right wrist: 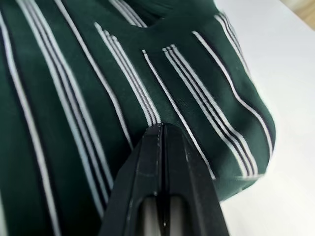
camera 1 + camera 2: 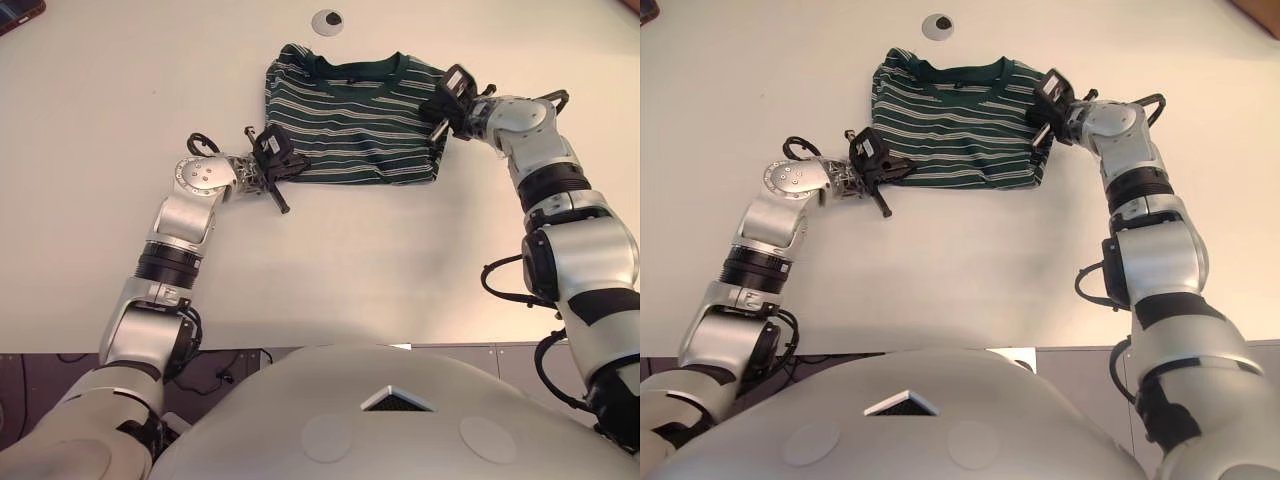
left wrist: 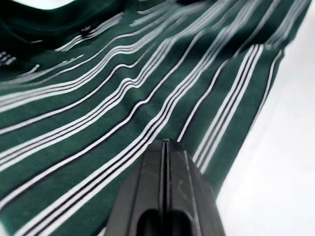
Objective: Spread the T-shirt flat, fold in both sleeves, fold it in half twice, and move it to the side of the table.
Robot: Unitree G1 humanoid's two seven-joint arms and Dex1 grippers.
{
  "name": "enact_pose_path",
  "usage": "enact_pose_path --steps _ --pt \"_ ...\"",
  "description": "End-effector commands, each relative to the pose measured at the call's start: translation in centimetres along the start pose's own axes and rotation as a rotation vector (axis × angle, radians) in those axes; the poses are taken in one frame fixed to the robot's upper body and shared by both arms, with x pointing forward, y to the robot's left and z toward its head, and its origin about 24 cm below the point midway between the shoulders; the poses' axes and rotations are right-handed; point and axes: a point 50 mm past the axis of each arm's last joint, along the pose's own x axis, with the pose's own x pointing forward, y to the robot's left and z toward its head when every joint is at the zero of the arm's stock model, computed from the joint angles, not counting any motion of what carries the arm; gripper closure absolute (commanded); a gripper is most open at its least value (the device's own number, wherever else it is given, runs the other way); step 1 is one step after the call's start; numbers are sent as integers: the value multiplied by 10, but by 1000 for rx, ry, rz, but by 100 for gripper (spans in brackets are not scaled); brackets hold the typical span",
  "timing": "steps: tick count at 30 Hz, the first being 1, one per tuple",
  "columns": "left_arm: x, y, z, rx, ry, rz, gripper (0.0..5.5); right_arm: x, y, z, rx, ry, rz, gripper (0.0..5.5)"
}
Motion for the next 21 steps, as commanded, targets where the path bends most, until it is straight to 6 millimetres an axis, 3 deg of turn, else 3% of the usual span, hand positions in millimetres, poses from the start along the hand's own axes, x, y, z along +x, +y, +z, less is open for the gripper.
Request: enact_pose_path --steps 1,4,7,9,11,16,21 --pt "-33 21 -50 62 343 26 550 -15 44 -42 -186 138 427 548" --pt "-44 59 -34 159 379 127 550 -21 66 -10 -158 -63 695 548" --pt "-34 97 -2 325 381 355 550 -28 91 31 -125 -243 834 548" --pt "-21 105 26 344 243 448 550 -32 100 54 -83 -332 875 548" --pt "-16 103 37 344 141 446 550 -35 96 65 -45 -370 849 548" --pt "-52 90 26 294 -11 466 550 -36 58 81 122 -445 663 548" --pt "-79 43 8 215 -67 421 550 -36 28 74 145 -474 416 548"
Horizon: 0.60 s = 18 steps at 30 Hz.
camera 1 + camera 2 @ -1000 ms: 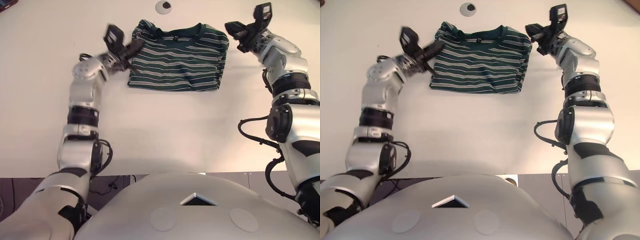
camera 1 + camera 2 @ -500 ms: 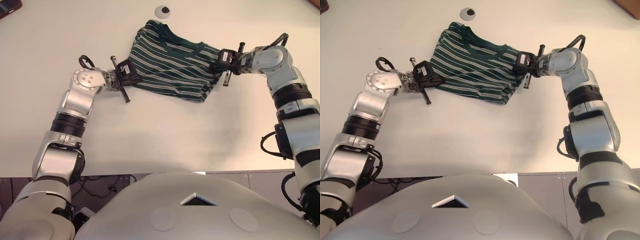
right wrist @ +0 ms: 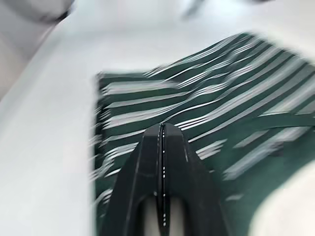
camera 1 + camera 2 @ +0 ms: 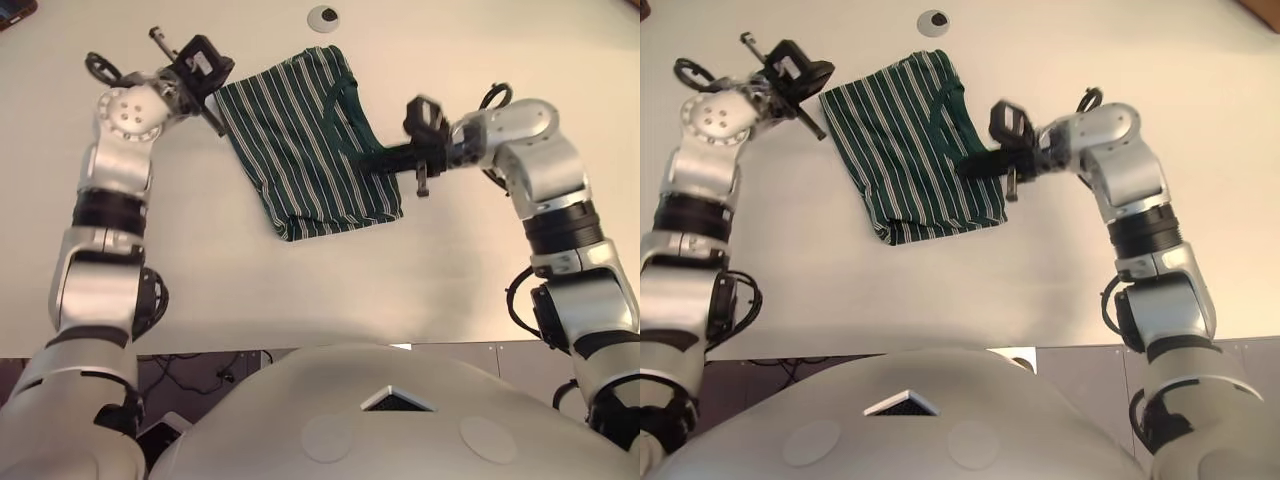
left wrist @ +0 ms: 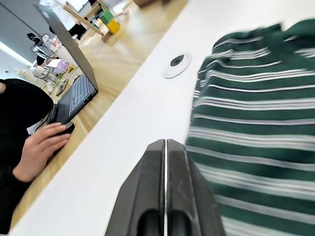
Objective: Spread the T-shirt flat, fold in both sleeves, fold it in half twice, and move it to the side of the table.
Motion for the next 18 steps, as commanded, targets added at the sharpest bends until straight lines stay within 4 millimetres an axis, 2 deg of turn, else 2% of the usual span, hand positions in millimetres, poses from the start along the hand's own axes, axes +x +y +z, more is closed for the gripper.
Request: enact_pose_path --steps 1,3,4,8,11,14,18 --pt "-37 -31 -6 -41 16 -76 550 -15 -15 -1 -82 -4 -142 548" --pt "-52 -42 -11 -60 54 -109 550 -27 -14 -12 -113 26 -155 548" --pt "-60 -45 -13 -72 69 -114 532 -33 -13 -18 -160 68 -158 550" --pt "-88 -61 -18 -35 143 -167 483 -54 -7 -44 -249 217 -94 485" --pt "-90 -84 -11 32 145 -299 437 -72 6 -70 -308 330 -54 436" --pt "-87 -101 -7 59 139 -333 395 -68 14 -80 -377 346 -22 390" --pt "-93 -127 -11 117 192 -430 395 -61 29 -81 -460 321 40 390"
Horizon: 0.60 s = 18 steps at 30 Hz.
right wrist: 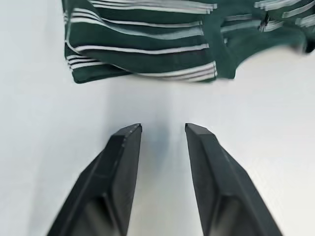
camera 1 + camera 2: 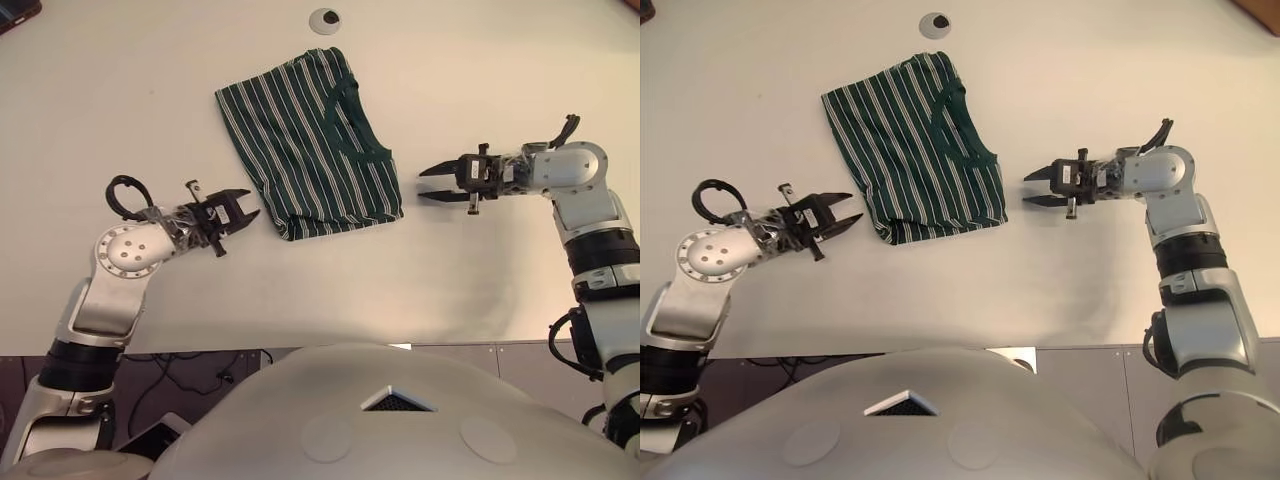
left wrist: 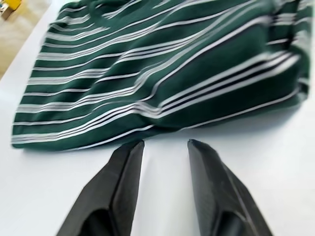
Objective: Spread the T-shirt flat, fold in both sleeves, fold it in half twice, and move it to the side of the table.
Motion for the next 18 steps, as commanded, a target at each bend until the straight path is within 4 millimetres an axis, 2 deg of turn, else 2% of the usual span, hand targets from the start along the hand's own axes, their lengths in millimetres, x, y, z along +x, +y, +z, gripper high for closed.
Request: enact_pose_path --steps 1,5,12,17,18 --pt "1 -25 0 44 54 -89 395 3 20 4 -63 -13 86 390" --pt "5 -30 8 83 42 -103 395 8 32 13 -98 -41 142 390" --pt "14 -32 15 120 29 -105 395 24 24 15 -122 -19 51 390" --pt "21 -33 17 135 20 -121 395 35 30 16 -137 -27 56 390" --pt "22 -33 17 138 20 -126 392 37 32 16 -140 -30 63 403"
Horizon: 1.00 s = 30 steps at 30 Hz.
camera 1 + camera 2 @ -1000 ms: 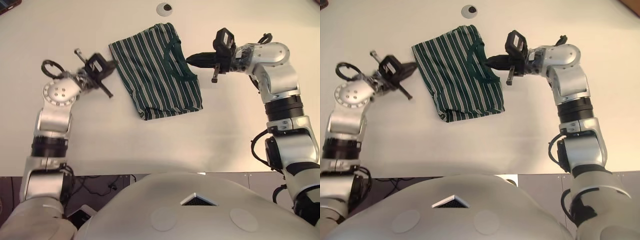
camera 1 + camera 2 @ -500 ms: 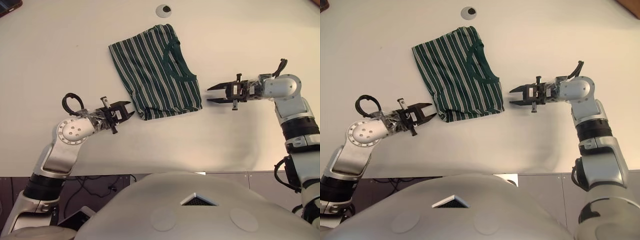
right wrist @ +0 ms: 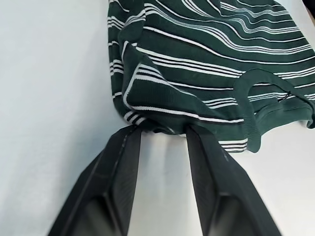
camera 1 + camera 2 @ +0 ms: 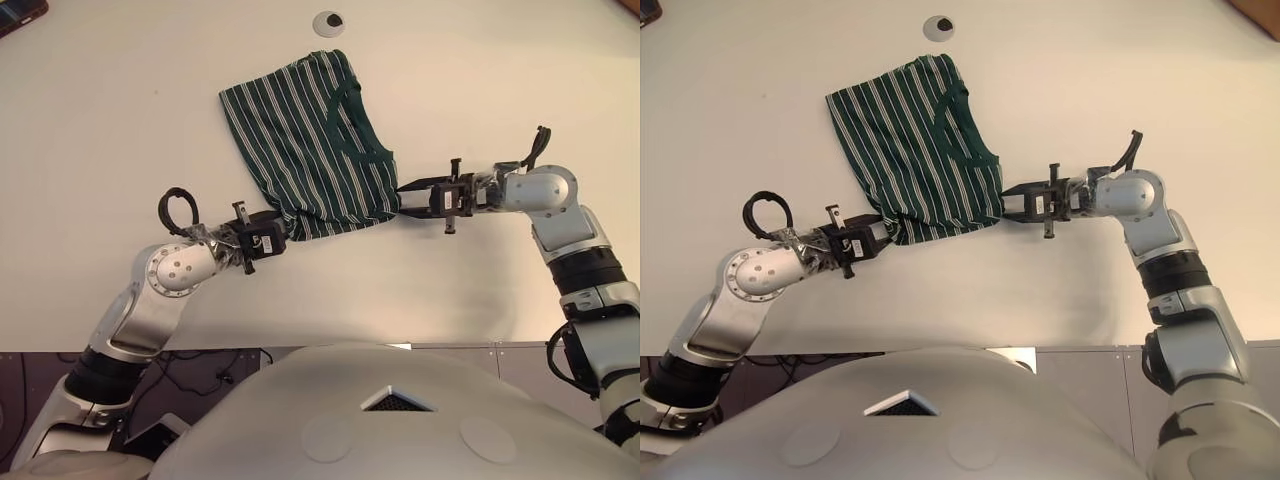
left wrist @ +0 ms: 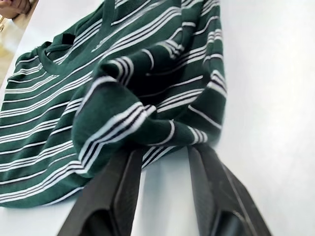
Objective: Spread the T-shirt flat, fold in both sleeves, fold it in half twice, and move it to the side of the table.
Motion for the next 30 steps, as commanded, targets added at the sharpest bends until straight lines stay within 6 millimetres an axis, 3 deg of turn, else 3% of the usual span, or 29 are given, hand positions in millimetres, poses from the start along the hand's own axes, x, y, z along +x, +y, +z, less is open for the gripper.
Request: enact_pose_path --steps 1,6,11,22,27,30 --pt "7 -9 -8 -17 36 -62 408 15 14 -3 2 15 67 412" --pt "10 -11 -9 -20 28 -81 488 16 13 -2 5 11 68 507" --pt "9 -10 -9 -31 21 -87 546 16 9 -2 35 6 61 550" --pt "-29 -15 -17 -134 69 -104 546 1 6 -8 127 31 41 550" --pt "-31 -4 -16 -118 67 -24 546 -6 9 10 220 -49 135 550" --pt "-24 0 -9 -59 36 27 499 -5 2 12 232 -42 115 550"
